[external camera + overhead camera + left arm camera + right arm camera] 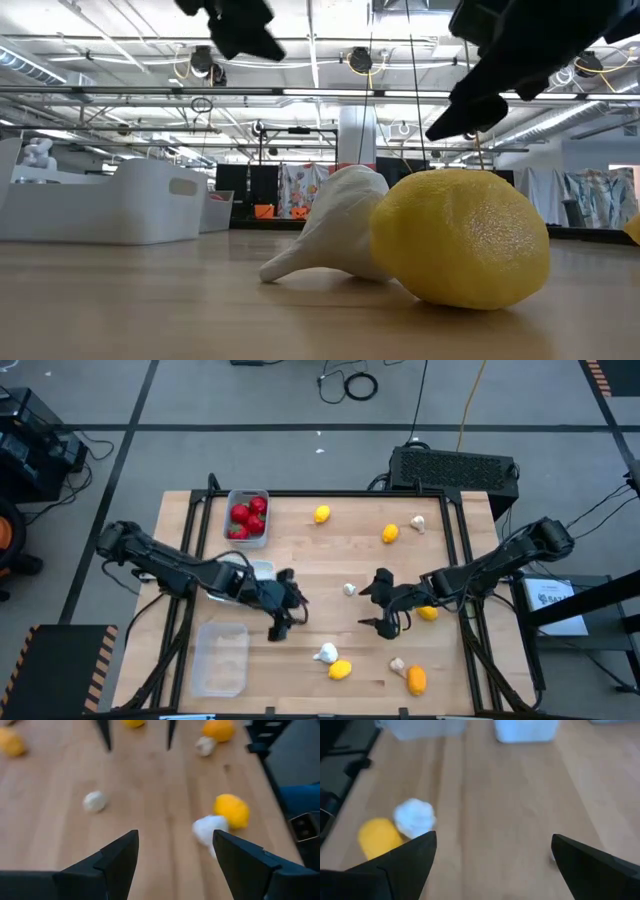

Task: Sort produce into baskets
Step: Put the white garlic into the white bin

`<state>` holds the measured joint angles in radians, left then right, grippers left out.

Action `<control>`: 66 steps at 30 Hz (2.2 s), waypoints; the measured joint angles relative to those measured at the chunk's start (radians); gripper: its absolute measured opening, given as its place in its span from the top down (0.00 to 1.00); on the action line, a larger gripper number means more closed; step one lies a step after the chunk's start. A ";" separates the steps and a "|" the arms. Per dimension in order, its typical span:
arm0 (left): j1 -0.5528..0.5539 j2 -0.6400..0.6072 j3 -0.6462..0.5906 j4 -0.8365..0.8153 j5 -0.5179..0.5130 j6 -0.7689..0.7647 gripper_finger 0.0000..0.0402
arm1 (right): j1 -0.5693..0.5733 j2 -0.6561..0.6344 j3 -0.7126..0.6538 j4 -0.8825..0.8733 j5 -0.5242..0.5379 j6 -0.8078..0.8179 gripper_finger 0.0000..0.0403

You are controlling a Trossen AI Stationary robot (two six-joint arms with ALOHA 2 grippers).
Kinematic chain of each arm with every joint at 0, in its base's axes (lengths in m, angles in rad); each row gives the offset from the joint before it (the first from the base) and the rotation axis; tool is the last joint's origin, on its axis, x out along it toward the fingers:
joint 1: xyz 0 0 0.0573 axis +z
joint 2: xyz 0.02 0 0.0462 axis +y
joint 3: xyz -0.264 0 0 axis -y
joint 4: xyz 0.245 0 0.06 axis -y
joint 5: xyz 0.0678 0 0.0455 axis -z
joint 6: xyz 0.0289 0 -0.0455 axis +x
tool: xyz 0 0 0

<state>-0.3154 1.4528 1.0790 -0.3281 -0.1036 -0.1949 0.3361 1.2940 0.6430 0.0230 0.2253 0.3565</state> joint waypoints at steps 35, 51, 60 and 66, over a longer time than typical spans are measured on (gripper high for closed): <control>-0.184 0.530 0.002 0.352 -0.027 -0.275 0.35 | 0.209 0.030 0.000 0.118 -0.034 -0.036 0.99; -0.196 0.538 0.002 0.371 -0.097 -0.158 0.50 | 0.208 0.030 0.000 0.116 0.008 -0.059 1.00; -0.191 0.536 0.001 0.366 -0.087 -0.159 0.83 | 0.208 0.030 0.000 0.116 0.011 -0.065 1.00; -0.157 0.497 0.036 0.313 -0.079 -0.161 0.98 | 0.208 0.029 0.000 0.115 0.011 -0.066 1.00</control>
<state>-0.4723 1.9499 1.1150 -0.0153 -0.1829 -0.3554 0.5438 1.3231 0.6434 0.1384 0.2367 0.2909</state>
